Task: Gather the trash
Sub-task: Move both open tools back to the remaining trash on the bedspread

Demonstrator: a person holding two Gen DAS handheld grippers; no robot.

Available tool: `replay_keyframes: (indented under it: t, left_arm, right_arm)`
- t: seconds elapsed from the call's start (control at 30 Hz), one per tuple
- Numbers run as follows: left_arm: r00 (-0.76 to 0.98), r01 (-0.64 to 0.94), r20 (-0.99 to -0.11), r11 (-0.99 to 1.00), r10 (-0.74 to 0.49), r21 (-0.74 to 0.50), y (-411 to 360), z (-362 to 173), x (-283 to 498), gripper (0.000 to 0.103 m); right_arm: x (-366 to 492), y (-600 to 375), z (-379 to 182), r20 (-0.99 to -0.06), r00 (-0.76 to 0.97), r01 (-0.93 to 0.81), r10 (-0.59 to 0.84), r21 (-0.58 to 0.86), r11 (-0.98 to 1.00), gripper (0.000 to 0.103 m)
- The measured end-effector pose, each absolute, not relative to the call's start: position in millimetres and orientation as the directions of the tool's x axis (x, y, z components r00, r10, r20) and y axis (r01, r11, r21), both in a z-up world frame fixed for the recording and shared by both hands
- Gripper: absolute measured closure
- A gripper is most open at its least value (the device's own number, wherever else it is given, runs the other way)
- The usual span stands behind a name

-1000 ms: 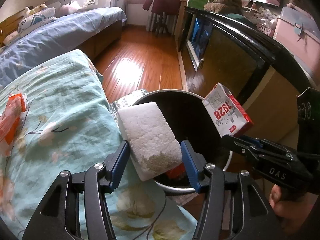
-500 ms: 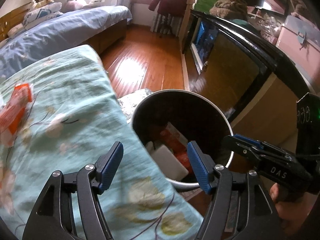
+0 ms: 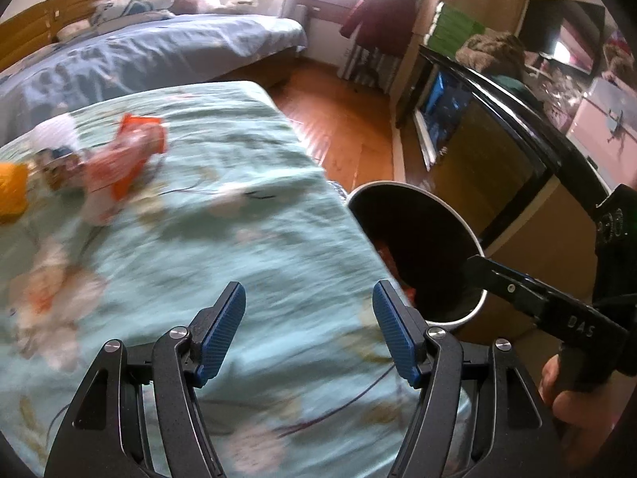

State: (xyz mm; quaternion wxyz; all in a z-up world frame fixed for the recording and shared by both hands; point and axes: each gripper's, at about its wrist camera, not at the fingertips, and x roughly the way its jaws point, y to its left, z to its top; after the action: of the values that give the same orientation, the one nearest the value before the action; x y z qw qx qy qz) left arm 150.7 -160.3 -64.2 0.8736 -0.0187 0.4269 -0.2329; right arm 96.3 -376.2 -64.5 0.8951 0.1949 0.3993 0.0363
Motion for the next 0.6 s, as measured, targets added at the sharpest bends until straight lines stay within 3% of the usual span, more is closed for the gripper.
replay_keyframes:
  t: [0.17,0.6]
  left_arm:
    - [0.553,0.342,-0.730,0.908,-0.403,-0.243,-130.7,-63.6,145.9,0.035]
    - [0.609,0.198,-0.720,0.943,-0.333,-0.269,-53.6,-65.7,149.6,0.035]
  right_arm:
    - [100.6,-350.8,-58.7,-0.692,0.676,0.038,0.254,0.378,0.925,0.022]
    - [120.5,-288.4,-59.0,-0.690,0.645,-0.055,0.329,0.388,0.920,0.019]
